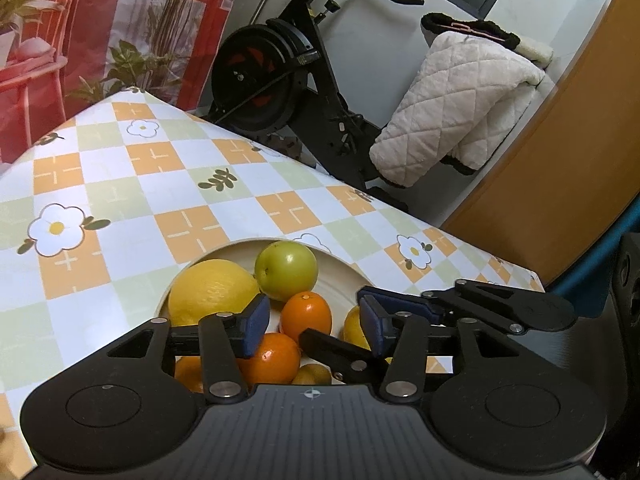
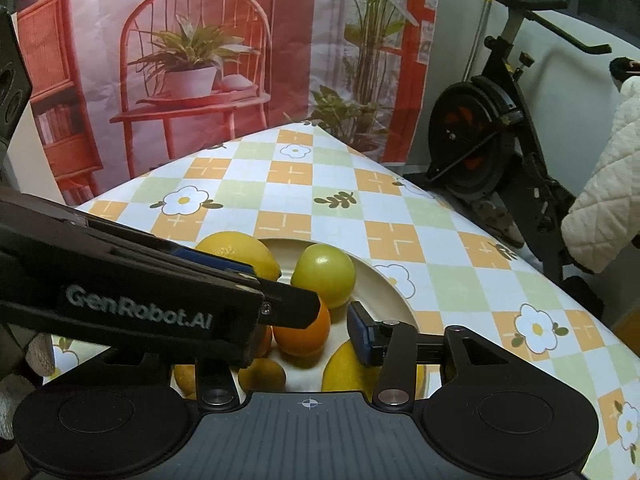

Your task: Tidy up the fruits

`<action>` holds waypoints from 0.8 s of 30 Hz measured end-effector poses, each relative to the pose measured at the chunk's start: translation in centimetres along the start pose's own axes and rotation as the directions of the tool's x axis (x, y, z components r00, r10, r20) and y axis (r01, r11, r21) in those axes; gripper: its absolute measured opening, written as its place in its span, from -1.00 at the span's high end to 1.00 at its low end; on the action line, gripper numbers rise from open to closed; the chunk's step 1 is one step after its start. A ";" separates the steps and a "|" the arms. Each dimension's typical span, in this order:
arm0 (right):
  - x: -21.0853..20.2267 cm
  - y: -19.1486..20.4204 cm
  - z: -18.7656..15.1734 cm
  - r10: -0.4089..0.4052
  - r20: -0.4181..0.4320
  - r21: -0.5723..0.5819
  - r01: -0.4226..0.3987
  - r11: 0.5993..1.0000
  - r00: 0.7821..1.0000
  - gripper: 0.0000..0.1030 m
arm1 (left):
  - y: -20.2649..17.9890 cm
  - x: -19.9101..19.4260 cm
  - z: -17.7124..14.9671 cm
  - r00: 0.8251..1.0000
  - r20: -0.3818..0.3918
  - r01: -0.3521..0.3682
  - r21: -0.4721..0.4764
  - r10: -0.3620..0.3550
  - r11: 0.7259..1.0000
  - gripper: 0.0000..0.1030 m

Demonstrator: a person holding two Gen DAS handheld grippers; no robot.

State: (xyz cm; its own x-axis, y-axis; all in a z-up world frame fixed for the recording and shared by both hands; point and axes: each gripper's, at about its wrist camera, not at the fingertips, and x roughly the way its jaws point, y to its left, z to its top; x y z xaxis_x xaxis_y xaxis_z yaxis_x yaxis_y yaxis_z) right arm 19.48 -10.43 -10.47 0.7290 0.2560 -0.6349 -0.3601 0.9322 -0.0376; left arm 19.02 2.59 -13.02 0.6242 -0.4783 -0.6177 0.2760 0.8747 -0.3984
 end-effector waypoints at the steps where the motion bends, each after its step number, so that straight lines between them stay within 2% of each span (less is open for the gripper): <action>1: -0.2 0.0 0.0 -0.002 0.002 0.002 0.002 1.000 1.000 0.10 | 0.0 -0.3 0.0 1.000 0.004 -0.004 0.001 0.004 1.000 -0.19; 4: -1.1 0.0 0.0 -0.014 0.012 0.009 0.014 1.000 1.000 -0.04 | -0.1 -1.2 0.1 1.000 0.019 -0.013 0.008 0.013 1.000 -0.28; 11: -3.4 0.1 -0.6 -0.034 0.031 0.036 0.033 0.999 0.999 -0.23 | -0.8 -3.4 0.1 0.999 0.041 -0.032 0.049 0.030 0.998 -0.52; 14: -4.4 0.1 -1.0 -0.044 0.039 0.060 0.041 0.997 0.998 -0.38 | -1.0 -4.6 0.0 0.998 0.055 -0.048 0.067 0.044 0.997 -0.60; 18: -5.8 -0.1 -1.6 -0.054 0.048 0.097 0.049 0.994 0.997 -0.63 | -1.8 -6.0 -0.1 0.992 0.077 -0.104 0.111 0.095 0.988 -0.69; 21: -6.9 -0.3 -2.1 -0.045 0.057 0.132 0.037 0.991 0.997 -0.88 | -2.8 -7.0 -0.3 0.982 0.102 -0.173 0.169 0.158 0.970 -0.73; 24: -8.0 -0.5 -2.5 -0.040 0.061 0.168 0.029 0.985 0.997 -0.99 | -3.4 -8.0 -0.6 0.970 0.123 -0.229 0.195 0.208 0.954 -0.73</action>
State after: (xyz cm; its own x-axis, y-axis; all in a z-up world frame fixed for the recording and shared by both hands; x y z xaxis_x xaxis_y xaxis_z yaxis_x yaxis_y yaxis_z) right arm 12.39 -13.57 -7.35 0.7768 0.2337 -0.5848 -0.2356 0.9690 0.0744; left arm 12.65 3.36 -7.15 0.7534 -0.2722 -0.5986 0.2622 0.9592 -0.1062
